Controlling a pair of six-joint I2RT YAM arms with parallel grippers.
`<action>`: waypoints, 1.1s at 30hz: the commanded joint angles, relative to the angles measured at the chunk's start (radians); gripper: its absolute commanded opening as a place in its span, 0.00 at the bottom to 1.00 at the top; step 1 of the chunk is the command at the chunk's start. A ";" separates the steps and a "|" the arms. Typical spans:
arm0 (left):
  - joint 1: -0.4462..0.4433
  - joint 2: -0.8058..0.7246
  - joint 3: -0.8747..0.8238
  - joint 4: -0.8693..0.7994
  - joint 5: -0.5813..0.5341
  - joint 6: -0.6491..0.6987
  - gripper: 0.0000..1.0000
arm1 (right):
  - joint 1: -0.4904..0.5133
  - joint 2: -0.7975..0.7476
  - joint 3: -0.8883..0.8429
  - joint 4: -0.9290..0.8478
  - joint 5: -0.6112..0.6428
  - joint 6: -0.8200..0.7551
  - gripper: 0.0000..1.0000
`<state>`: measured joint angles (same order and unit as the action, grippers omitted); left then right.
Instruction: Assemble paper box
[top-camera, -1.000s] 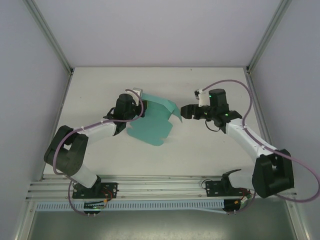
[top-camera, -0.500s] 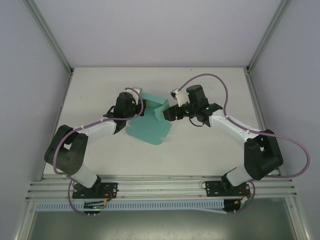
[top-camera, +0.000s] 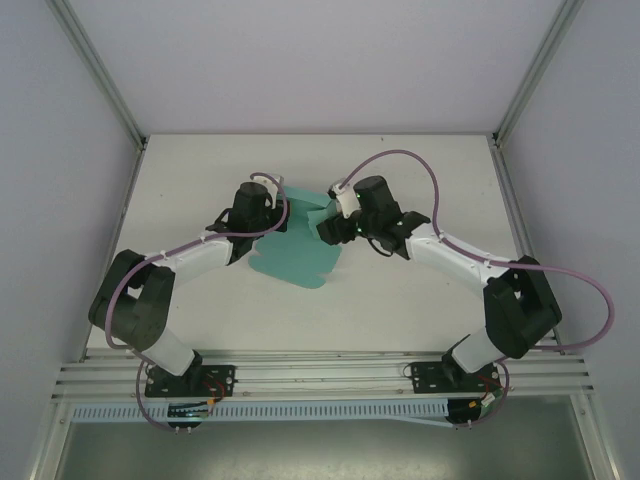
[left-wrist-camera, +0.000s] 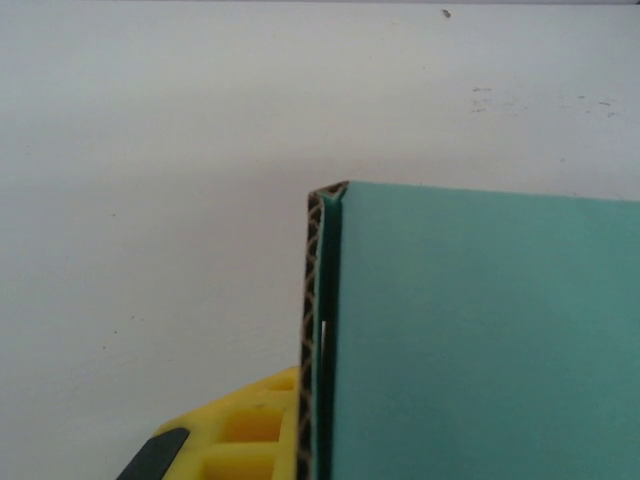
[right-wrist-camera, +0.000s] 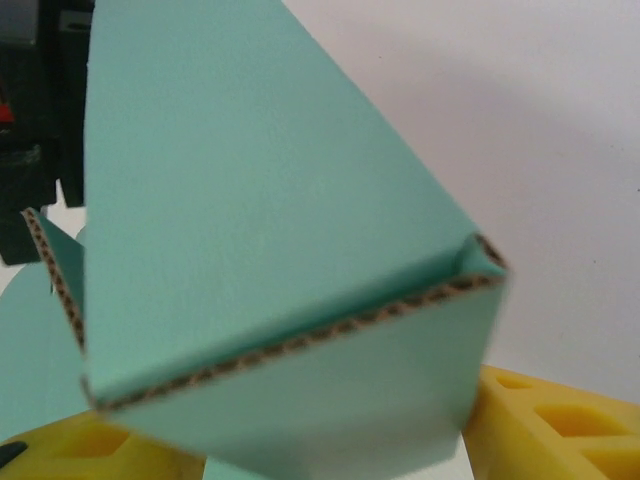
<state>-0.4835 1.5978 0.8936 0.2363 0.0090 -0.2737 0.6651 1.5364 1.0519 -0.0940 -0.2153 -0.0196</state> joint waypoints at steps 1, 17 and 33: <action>-0.007 0.002 0.053 -0.030 0.007 -0.032 0.00 | 0.031 0.047 0.045 0.078 0.077 0.036 0.64; -0.056 0.007 0.182 -0.313 -0.282 -0.198 0.00 | 0.121 0.264 0.308 -0.283 0.924 0.370 0.06; -0.054 0.020 0.289 -0.562 -0.363 -0.352 0.00 | 0.022 0.464 0.491 -0.694 1.327 0.509 0.00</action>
<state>-0.5705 1.6436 1.1416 -0.1776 -0.2169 -0.5640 0.8078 1.9442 1.5661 -0.5426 0.7715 0.4564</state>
